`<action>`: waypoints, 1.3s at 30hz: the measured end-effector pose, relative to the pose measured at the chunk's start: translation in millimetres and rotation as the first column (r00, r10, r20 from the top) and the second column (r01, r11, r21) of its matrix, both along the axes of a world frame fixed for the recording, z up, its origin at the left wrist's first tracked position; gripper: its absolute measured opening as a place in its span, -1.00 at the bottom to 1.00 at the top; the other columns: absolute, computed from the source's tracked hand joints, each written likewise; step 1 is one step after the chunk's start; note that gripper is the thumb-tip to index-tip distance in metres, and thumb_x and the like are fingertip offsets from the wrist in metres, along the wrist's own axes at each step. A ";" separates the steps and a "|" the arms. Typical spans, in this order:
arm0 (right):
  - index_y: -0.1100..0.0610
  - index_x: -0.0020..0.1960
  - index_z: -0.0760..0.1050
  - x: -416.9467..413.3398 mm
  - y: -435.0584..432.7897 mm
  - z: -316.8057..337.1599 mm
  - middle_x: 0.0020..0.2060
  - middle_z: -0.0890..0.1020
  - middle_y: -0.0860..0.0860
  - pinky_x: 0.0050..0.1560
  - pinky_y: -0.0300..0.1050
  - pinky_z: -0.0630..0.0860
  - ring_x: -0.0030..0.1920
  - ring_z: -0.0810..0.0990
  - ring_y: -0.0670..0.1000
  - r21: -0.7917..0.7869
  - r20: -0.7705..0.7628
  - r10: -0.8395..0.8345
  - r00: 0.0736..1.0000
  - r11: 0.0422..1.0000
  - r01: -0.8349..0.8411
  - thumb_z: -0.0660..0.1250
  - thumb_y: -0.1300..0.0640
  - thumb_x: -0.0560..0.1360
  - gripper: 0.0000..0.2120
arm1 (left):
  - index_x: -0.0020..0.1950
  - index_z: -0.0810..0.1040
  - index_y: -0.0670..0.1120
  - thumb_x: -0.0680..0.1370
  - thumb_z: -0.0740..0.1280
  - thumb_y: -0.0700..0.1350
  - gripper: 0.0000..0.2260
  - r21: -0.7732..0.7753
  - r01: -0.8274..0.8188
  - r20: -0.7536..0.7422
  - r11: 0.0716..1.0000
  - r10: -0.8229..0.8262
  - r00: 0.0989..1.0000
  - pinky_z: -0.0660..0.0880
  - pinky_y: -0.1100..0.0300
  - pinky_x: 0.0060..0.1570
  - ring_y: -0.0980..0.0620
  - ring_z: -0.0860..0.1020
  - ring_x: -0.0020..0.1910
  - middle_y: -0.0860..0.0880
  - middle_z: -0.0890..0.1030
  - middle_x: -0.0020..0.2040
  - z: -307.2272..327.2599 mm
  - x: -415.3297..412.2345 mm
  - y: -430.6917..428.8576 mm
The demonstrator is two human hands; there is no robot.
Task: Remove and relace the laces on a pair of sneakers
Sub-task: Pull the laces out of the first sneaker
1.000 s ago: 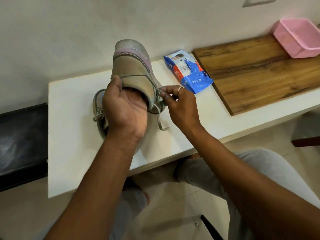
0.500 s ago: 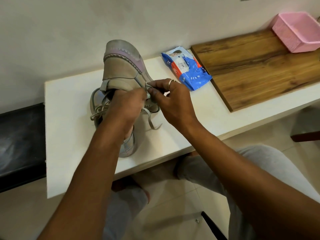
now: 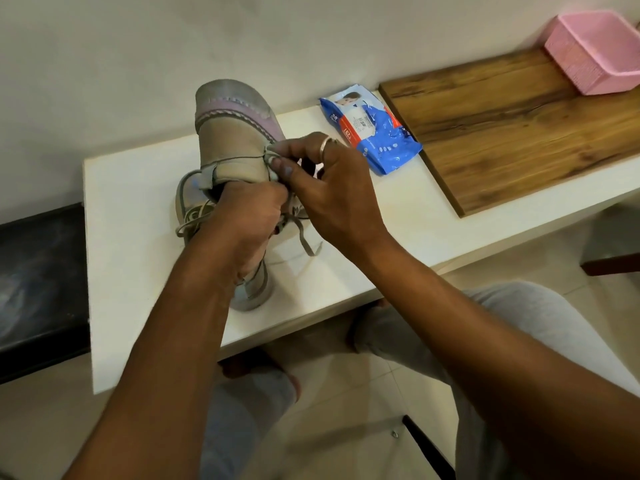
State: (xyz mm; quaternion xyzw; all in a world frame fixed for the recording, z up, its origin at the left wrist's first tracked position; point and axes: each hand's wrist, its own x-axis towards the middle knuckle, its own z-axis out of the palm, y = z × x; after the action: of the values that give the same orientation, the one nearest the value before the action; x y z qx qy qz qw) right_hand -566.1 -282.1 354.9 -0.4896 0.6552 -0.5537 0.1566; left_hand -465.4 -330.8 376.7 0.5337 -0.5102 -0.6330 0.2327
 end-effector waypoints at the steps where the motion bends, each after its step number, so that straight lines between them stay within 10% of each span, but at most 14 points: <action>1: 0.12 0.08 0.67 -2.7 0.2 -4.4 -0.13 0.69 -0.06 -0.16 -0.24 0.52 -0.18 0.55 -0.17 0.034 0.011 -0.017 1.000 0.999 0.017 0.43 0.18 0.52 -0.85 | -0.17 0.45 -0.10 0.34 0.31 -0.25 -0.88 0.004 0.001 0.014 1.000 -0.001 1.000 0.43 0.04 -0.25 -0.03 0.42 -0.29 -0.11 0.46 -0.27 2.1 -0.2 0.9; 5: 0.10 0.06 0.69 -11.9 3.6 -17.9 -0.20 0.67 -0.11 -0.06 0.09 0.61 -0.15 0.63 -0.07 0.193 0.108 -0.078 0.991 0.980 0.056 0.42 0.17 0.52 -0.86 | -0.32 0.32 -0.10 0.27 0.29 -0.23 -0.86 -0.031 0.066 0.082 0.997 -0.063 0.995 0.28 0.12 -0.33 0.00 0.30 -0.38 -0.05 0.32 -0.37 4.8 0.0 0.5; 10: 0.12 0.06 0.69 -4.1 0.2 5.4 -0.19 0.71 -0.10 -0.15 -0.27 0.57 -0.20 0.60 -0.22 0.043 0.073 -0.024 0.997 0.999 0.021 0.44 0.15 0.51 -0.86 | -0.05 0.50 -0.03 0.50 0.28 -0.29 -0.84 -0.050 0.070 0.008 0.996 -0.070 0.998 0.48 -0.02 -0.07 -0.13 0.50 -0.08 -0.11 0.54 -0.11 -2.7 -1.4 1.5; 16: 0.11 0.07 0.69 -12.7 5.1 -14.4 -0.17 0.70 -0.07 -0.06 0.05 0.62 -0.12 0.65 -0.07 0.194 0.117 -0.056 0.992 0.981 0.033 0.43 0.17 0.52 -0.86 | -0.33 0.38 -0.11 0.50 0.25 -0.33 -0.76 -0.083 0.103 0.077 0.991 -0.097 0.992 0.30 0.20 -0.37 0.05 0.31 -0.41 -0.03 0.35 -0.40 -4.3 2.8 -0.3; 20: 0.13 0.05 0.69 -4.2 0.6 3.0 -0.17 0.70 -0.11 -0.16 -0.30 0.52 -0.22 0.57 -0.25 0.057 0.061 0.003 0.998 0.998 -0.006 0.45 0.17 0.50 -0.85 | -0.05 0.49 -0.10 0.50 0.26 -0.33 -0.86 -0.061 0.059 -0.015 0.996 -0.060 0.998 0.42 0.06 -0.20 -0.07 0.47 -0.19 -0.07 0.49 -0.22 -7.6 0.1 0.0; 24: 0.12 0.06 0.69 -13.0 1.3 -17.5 -0.15 0.69 -0.09 -0.01 0.04 0.62 -0.12 0.63 -0.10 0.174 0.064 -0.031 0.997 0.985 0.020 0.42 0.23 0.52 -0.85 | -0.32 0.35 -0.11 0.35 0.28 -0.29 -0.86 -0.026 -0.015 0.024 1.000 0.016 1.000 0.29 0.17 -0.36 0.00 0.32 -0.41 -0.06 0.34 -0.38 -6.0 0.7 1.4; 32: 0.12 0.02 0.68 -17.1 -2.2 -14.3 -0.16 0.65 -0.10 -0.17 -0.38 0.41 -0.18 0.53 -0.21 0.079 -0.140 -0.010 0.990 0.997 0.021 0.40 0.28 0.50 -0.85 | -0.32 0.31 -0.12 0.24 0.25 -0.25 -0.87 -0.028 0.032 0.034 0.999 -0.031 0.999 0.27 0.11 -0.32 -0.01 0.30 -0.37 -0.08 0.30 -0.33 -3.1 -0.5 3.4; 39: 0.05 0.02 0.69 -36.1 -3.6 -62.7 -0.12 0.67 -0.11 0.00 -0.02 0.61 -0.07 0.62 -0.09 0.232 -0.193 -0.129 0.973 0.957 0.173 0.42 0.29 0.47 -0.79 | -0.58 0.16 -0.11 0.26 0.27 -0.25 -0.69 0.034 0.017 0.001 0.999 -0.017 1.000 0.19 0.31 -0.53 0.15 0.18 -0.70 0.09 0.18 -0.68 -3.7 0.0 0.5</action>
State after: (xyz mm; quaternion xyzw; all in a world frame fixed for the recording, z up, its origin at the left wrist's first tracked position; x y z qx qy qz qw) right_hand -602.2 -285.7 292.1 -0.4616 0.7659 -0.4325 0.1150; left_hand -465.4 -330.3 372.9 0.5335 -0.5040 -0.6433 0.2179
